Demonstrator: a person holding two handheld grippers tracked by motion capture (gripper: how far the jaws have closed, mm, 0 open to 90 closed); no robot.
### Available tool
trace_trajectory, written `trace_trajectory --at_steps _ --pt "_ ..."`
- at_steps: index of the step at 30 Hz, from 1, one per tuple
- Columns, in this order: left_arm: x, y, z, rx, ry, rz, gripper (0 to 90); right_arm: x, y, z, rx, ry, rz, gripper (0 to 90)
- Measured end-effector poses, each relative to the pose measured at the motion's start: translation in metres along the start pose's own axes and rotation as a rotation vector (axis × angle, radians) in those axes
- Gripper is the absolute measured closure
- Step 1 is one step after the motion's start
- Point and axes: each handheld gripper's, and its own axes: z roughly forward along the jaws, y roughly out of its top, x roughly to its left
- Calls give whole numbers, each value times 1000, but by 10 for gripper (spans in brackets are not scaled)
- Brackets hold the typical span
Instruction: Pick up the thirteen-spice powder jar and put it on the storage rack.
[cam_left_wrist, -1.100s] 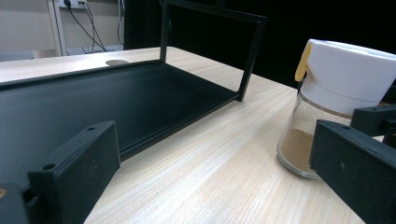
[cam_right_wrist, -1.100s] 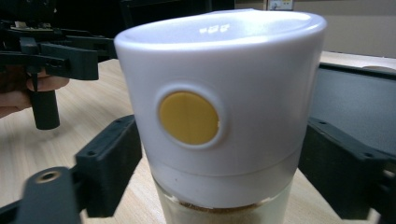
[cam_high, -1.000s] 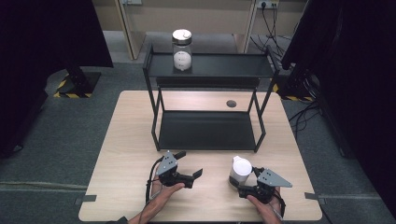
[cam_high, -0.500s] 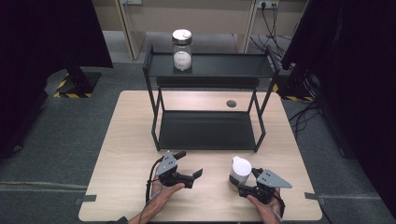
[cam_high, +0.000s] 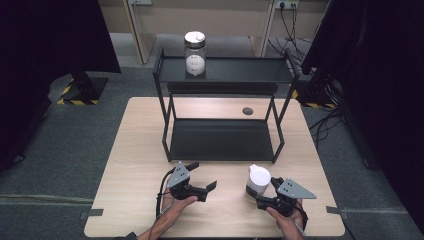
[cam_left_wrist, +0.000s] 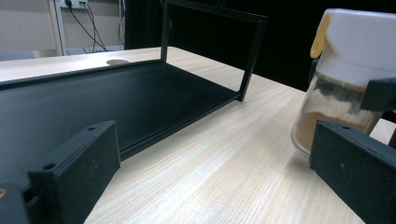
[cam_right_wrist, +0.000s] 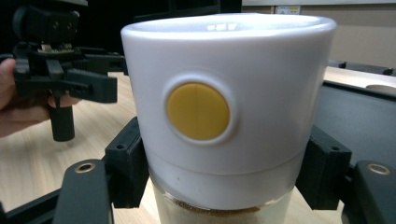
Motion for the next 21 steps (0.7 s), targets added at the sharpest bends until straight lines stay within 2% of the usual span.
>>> trace_trajectory --at_steps 13,21 --pt "0 0 0 0 -1 -1 13 -6 29 6 -3 29 -13 309" --pt "0 0 0 0 0 -2 14 -8 43 9 -11 42 -4 310"
